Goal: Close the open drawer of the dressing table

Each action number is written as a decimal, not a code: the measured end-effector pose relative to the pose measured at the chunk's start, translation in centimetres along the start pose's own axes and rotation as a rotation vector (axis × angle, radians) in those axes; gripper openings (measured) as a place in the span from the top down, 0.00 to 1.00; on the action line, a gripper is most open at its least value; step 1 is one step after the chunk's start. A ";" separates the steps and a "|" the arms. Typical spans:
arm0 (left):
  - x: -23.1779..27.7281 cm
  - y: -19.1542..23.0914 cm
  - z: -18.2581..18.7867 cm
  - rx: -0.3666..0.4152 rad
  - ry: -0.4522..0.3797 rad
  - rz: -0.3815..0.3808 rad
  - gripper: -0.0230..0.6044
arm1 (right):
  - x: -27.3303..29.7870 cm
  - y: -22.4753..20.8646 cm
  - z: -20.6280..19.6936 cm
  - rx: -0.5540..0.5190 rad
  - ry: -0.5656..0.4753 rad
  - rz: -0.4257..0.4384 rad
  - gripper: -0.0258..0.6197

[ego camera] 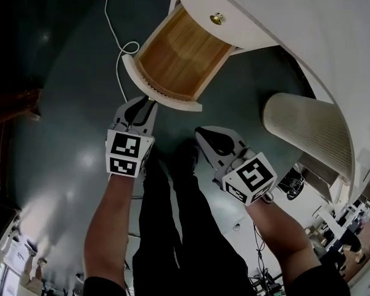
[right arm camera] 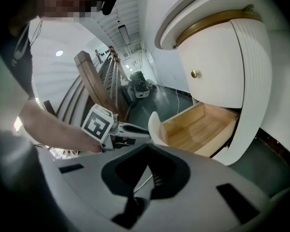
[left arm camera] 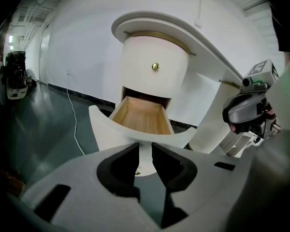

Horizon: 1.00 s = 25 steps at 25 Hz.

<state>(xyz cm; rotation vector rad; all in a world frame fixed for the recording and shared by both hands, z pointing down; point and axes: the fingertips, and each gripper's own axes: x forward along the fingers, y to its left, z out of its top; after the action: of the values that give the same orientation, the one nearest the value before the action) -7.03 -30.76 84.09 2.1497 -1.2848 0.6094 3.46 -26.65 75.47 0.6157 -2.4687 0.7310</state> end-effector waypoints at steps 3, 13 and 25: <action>1.9 -0.8 1.6 0.024 -0.014 -0.012 0.84 | -1.0 -1.0 0.0 0.006 -0.017 -0.007 0.95; 9.1 -1.0 7.5 0.030 -0.053 -0.064 0.85 | -3.8 -4.5 -1.7 0.022 -0.009 -0.054 0.95; 14.9 -0.9 12.4 0.049 -0.124 -0.078 0.84 | -5.1 -7.5 -1.6 0.030 -0.008 -0.105 0.95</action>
<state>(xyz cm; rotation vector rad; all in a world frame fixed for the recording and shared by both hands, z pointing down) 1.54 -48.17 84.13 2.2973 -1.2551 0.4876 11.95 -29.98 76.59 0.7547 -2.4166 0.7264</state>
